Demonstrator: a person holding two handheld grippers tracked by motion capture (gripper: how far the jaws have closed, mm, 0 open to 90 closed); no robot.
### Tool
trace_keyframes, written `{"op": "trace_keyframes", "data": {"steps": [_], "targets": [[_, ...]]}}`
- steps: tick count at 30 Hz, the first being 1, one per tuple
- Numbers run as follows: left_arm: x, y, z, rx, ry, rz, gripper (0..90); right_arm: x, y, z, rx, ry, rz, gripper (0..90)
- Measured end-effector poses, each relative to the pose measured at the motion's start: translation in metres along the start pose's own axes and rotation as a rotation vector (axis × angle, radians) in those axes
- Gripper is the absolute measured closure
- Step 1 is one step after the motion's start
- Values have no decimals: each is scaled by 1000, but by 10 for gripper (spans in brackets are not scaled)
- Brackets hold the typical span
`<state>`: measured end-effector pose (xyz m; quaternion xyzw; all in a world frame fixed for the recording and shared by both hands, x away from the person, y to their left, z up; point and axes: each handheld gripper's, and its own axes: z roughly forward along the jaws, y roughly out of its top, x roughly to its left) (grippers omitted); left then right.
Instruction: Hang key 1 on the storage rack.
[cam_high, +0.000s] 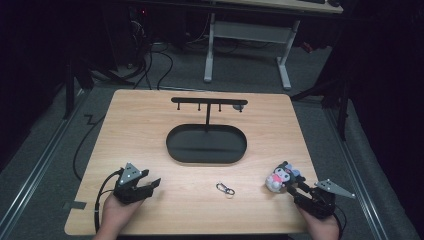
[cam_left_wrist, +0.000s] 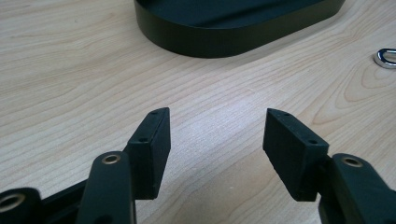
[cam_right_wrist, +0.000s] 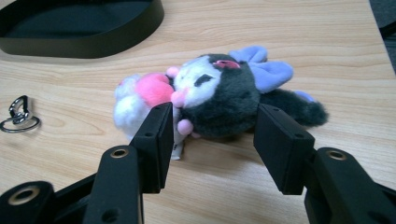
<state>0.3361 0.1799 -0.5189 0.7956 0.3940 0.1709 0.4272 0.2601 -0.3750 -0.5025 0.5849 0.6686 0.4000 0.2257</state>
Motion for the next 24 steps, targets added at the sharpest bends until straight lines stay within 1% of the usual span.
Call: {"op": "trace_keyframes", "data": {"steps": [2, 5, 7, 9, 10, 11, 12, 13, 14, 15, 16, 17, 18, 20, 21, 22, 23, 24], "targets": [[0, 0, -1, -3, 0, 0, 422, -2, -1, -1, 6, -7, 10, 478], [-1, 0, -1, 0, -5, 1, 422, -3, 0, -2, 12, -16, 13, 479], [-2, -1, 0, 8, -11, -5, 423, -4, 0, -3, 13, -8, 6, 503], [-3, 0, 1, 8, -23, -12, 424, -5, 0, -3, 16, -19, 6, 513], [-4, 0, 1, 10, -26, -6, 424, -6, 0, -3, 18, -20, 1, 513], [-6, 1, 1, 10, -26, 5, 423, -8, -1, -3, 26, -34, -6, 536], [-7, 1, 2, 9, -25, 9, 423, -8, -1, -3, 26, -34, -6, 536], [-8, 1, 2, 10, -26, 12, 424, -8, -1, -2, 31, -35, 0, 553], [-9, 0, 3, 12, -26, 7, 423, -11, -1, -1, 32, -30, 11, 661], [-9, 0, 3, 12, -26, 7, 423, -12, 0, -1, 33, -30, 13, 704], [-8, 0, 3, 15, -24, 4, 423, -13, 0, -1, 37, -40, 10, 776], [-8, 0, 3, 15, -24, 4, 423, -13, 0, -1, 37, -40, 10, 776], [-8, -1, 2, 8, -21, -1, 424, -15, 1, 1, 50, -60, -8, 854], [-8, -1, 0, 11, -19, 4, 424, -16, 1, 2, 56, -65, -7, 862], [-7, -2, -1, 8, -12, 6, 425, -19, 2, 8, 78, -78, -20, 874], [-7, -3, -3, 4, -7, 5, 425, -19, 2, 8, 78, -78, -20, 874], [-6, -5, -4, 2, -4, 3, 426, -19, 3, 12, 89, -82, -33, 874], [-4, -7, -7, 2, 0, -9, 425, -20, 6, 20, 95, -88, -44, 874]]}}
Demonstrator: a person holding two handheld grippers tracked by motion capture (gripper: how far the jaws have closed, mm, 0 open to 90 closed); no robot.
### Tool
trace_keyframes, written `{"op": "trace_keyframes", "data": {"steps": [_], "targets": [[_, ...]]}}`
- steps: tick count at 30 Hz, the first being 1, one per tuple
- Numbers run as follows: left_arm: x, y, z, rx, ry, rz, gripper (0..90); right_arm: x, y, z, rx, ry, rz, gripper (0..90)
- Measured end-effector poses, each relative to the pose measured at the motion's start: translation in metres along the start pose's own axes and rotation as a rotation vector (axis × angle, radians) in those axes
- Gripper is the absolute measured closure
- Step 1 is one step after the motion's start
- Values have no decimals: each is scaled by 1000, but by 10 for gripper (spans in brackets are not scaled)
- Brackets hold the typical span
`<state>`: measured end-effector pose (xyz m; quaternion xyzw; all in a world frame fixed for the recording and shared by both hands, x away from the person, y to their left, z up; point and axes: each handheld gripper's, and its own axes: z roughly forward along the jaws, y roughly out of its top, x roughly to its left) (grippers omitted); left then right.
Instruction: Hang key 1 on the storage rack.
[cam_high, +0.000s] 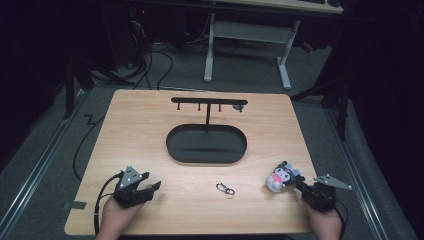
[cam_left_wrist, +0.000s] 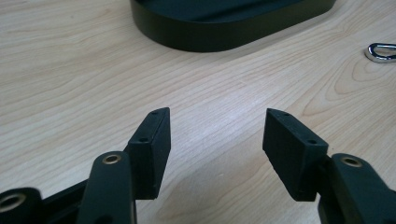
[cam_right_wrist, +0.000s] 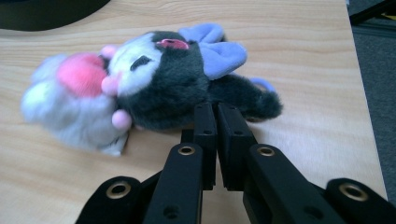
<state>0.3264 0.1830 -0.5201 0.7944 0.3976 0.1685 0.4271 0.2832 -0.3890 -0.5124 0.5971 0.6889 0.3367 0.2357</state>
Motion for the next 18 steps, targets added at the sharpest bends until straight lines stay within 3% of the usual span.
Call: {"op": "trace_keyframes", "data": {"steps": [3, 7, 9, 10, 11, 12, 18], "targets": [[2, -3, -3, 5, 8, -2, 426, 0, 5, 7, 4, -2, -10, 873], [5, -11, -14, 5, 25, -5, 425, 3, 16, 22, 4, 38, -25, 855], [6, -15, -20, 4, 34, -14, 425, 9, 21, 30, 12, 64, -39, 855], [6, -19, -25, 2, 46, -21, 425, 16, 25, 37, 19, 99, -57, 855], [6, -19, -25, 2, 46, -21, 425, 16, 25, 37, 19, 99, -57, 855], [7, -22, -30, -1, 58, -25, 425, 26, 30, 44, 26, 134, -79, 853], [10, -26, -39, -27, 77, -49, 412, 34, 36, 51, 22, 155, -103, 837]]}}
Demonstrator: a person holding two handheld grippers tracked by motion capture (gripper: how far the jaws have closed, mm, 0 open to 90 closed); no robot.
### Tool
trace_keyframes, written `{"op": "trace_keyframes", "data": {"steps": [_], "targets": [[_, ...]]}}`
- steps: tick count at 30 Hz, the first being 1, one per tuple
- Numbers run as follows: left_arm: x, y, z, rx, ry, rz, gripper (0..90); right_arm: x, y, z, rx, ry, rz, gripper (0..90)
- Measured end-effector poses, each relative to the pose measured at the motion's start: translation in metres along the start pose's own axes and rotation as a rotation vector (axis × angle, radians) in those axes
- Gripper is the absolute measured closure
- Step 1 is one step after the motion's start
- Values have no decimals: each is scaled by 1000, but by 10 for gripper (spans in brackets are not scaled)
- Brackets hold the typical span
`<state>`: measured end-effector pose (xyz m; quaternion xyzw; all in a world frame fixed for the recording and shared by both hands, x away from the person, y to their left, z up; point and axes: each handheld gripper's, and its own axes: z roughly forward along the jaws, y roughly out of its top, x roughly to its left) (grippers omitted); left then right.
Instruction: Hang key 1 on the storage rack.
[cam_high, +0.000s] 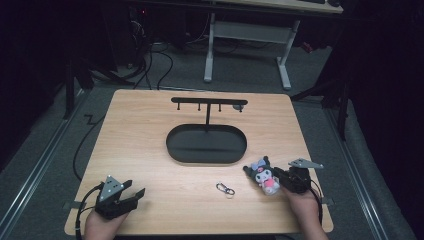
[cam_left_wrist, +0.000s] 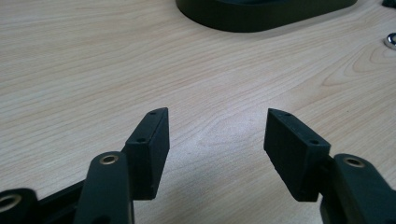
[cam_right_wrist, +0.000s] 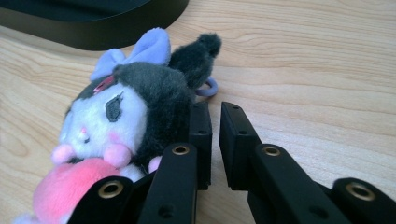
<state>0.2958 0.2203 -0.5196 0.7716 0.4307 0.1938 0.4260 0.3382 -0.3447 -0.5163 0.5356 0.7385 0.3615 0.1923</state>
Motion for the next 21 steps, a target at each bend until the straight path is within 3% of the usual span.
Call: {"op": "trace_keyframes", "data": {"steps": [7, 16, 21], "targets": [[-3, 4, 0, -11, 3, 12, 369, -3, -3, -7, -7, -38, 10, 814], [-13, 23, 13, -29, 19, 35, 278, -5, -16, -25, -27, -92, 38, 724], [-16, 27, 23, -1, -2, 49, 200, -6, -22, -32, -29, -100, 53, 693]]}}
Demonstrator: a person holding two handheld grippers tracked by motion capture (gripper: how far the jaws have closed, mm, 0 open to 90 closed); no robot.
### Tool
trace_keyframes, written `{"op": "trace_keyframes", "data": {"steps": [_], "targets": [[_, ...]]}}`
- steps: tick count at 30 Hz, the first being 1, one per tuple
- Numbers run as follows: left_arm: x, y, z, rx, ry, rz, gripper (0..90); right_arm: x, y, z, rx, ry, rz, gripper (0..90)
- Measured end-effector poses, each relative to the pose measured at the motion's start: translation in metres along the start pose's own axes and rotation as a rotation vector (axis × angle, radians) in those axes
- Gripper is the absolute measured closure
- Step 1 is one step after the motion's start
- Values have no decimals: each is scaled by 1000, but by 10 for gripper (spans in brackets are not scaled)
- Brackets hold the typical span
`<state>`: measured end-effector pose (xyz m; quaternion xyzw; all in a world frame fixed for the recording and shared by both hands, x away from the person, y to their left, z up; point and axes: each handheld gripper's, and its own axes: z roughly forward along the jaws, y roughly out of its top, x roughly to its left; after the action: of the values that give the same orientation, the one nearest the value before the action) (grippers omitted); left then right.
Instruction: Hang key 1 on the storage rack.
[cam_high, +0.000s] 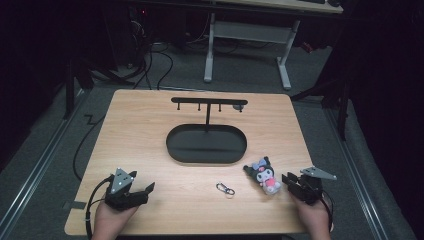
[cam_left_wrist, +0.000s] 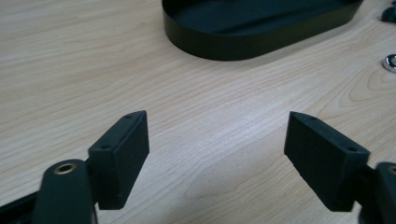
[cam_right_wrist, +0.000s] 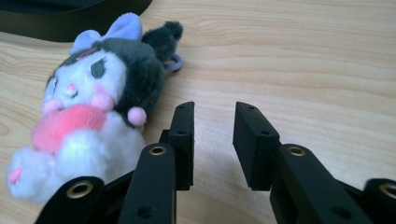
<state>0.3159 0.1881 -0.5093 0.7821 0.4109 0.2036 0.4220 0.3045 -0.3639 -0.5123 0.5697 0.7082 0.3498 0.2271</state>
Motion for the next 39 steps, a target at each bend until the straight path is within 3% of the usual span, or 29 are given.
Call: {"op": "trace_keyframes", "data": {"steps": [4, 15, 24, 31, 34, 39], "targets": [[-5, 3, 10, 4, -11, 39, 196, -2, -3, -8, -9, -21, 24, 641], [-4, 3, 19, 39, -63, 73, 188, 1, -1, -11, 40, -35, 48, 572], [-3, 3, 18, 10, -60, 90, 200, 3, -7, -14, 110, -46, 35, 526], [2, 2, 12, -10, -48, 60, 198, 5, 5, -14, 189, -37, 12, 504], [1, 2, 13, -14, -52, 63, 197, 5, 7, -14, 211, -32, 18, 501], [-4, 1, 14, -7, -70, 83, 197, 4, 9, -12, 272, -29, -14, 491]]}}
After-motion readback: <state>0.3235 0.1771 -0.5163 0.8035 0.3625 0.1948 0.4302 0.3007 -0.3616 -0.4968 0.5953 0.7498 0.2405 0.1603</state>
